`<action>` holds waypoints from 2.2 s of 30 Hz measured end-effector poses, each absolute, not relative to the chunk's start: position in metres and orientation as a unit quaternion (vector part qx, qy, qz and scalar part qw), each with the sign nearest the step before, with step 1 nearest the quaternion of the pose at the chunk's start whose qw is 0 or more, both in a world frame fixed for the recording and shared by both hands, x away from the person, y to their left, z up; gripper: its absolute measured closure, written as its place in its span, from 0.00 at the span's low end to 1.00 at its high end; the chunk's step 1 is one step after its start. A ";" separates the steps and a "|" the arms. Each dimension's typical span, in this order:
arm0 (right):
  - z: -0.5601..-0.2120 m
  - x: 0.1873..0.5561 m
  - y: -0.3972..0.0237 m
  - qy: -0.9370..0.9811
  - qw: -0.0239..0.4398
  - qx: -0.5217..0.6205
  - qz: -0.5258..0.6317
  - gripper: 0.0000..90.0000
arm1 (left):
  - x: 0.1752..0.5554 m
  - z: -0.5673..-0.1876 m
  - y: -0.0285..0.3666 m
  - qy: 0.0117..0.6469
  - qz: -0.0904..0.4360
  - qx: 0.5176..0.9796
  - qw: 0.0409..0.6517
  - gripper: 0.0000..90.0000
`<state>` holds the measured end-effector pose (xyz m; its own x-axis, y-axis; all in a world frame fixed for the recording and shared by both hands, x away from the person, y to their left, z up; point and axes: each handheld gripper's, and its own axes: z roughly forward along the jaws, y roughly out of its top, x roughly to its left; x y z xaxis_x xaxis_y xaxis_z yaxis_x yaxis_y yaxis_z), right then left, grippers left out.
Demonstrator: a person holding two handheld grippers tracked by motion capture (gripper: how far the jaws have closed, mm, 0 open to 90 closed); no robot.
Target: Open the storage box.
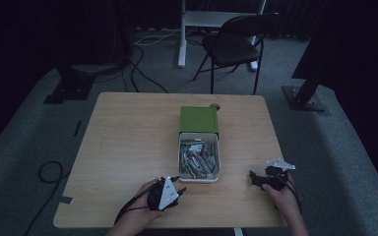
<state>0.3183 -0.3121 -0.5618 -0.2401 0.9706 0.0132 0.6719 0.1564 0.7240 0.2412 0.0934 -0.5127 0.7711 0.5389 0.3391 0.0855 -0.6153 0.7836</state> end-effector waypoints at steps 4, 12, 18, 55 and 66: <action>-0.562 0.318 -0.312 0.723 0.238 0.568 0.314 0.13 | 0.243 -0.513 0.102 0.199 0.283 0.847 0.403 0.63; -0.562 0.318 -0.312 0.723 0.238 0.568 0.313 0.13 | 0.255 -0.522 0.130 0.246 0.286 0.832 0.407 0.63; -0.562 0.318 -0.312 0.723 0.238 0.568 0.313 0.13 | 0.262 -0.529 0.149 0.279 0.283 0.821 0.409 0.63; -0.562 0.318 -0.312 0.723 0.239 0.567 0.313 0.13 | 0.281 -0.540 0.233 0.406 0.273 0.762 0.425 0.44; -0.562 0.318 -0.312 0.723 0.239 0.567 0.313 0.13 | 0.285 -0.542 0.250 0.445 0.292 0.737 0.415 0.25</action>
<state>0.3183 -0.3123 -0.5619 -0.2422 0.9702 0.0098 0.6711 0.1602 0.7238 0.2853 0.2500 -0.5421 0.4328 0.8995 0.0603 0.4147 -0.2580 0.8726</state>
